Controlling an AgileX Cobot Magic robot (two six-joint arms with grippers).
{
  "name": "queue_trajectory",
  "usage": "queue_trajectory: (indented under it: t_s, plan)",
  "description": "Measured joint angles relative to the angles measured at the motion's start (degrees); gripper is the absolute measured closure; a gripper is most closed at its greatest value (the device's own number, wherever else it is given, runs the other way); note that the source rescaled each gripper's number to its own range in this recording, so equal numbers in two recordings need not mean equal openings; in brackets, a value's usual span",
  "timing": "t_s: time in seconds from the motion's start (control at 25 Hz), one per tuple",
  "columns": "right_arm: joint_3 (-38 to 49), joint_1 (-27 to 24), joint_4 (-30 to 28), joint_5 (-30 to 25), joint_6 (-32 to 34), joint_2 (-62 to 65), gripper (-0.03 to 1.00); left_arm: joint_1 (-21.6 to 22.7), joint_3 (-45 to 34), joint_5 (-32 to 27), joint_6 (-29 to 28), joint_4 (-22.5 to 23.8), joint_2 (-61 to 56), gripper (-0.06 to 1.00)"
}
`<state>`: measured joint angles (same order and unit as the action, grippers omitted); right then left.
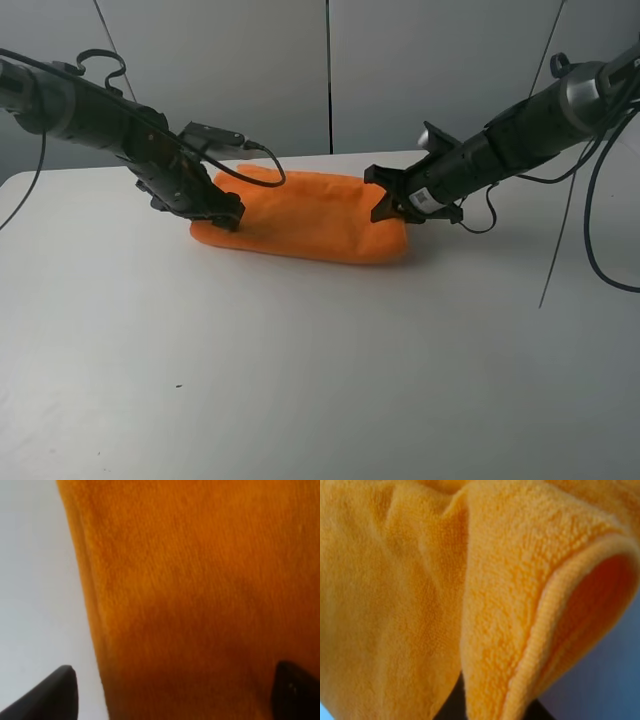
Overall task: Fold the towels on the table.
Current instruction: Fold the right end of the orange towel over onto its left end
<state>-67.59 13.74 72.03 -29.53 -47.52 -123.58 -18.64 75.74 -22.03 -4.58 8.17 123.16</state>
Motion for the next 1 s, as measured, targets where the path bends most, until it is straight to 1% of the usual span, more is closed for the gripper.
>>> queue_trajectory:
  t_s: [0.12, 0.28, 0.36, 0.44, 0.56, 0.72, 0.88, 1.0]
  plan:
    - [0.0, 0.0, -2.1, -1.1, 0.0, 0.5, 0.92, 0.0, 0.1, -1.3, 0.0, 0.0, 0.0, -0.04]
    - [0.0, 0.0, -2.9, -3.6, 0.0, 1.1, 0.92, 0.0, 0.1, -1.6, 0.1, 0.3, 0.1, -0.04]
    - [0.0, 0.0, -4.2, -4.4, 0.1, 1.1, 0.92, 0.0, 0.3, -2.3, 0.1, 0.3, 0.6, -0.04]
    - [0.0, 0.0, -5.6, -5.3, 0.3, 1.1, 0.92, 0.0, 0.4, -2.9, 0.1, -0.5, 1.0, -0.04]
    - [0.0, 0.0, -8.5, -5.8, 3.2, 1.1, 0.92, -0.4, 0.4, -4.4, 0.1, -1.8, 1.0, -0.04]
    - [0.0, 0.0, -12.9, -6.3, 7.7, 1.1, 0.92, -1.6, 0.5, -5.8, 0.1, -2.1, 1.0, -0.04]
    - [0.1, 0.0, -14.5, -7.2, 8.9, 2.3, 0.92, -3.7, 0.6, -6.8, 0.1, -2.1, 1.0, -0.04]
    - [0.1, 0.0, -14.6, -7.6, 9.3, 5.0, 0.92, -4.7, 0.6, -7.4, 0.1, -2.1, 1.0, -0.04]
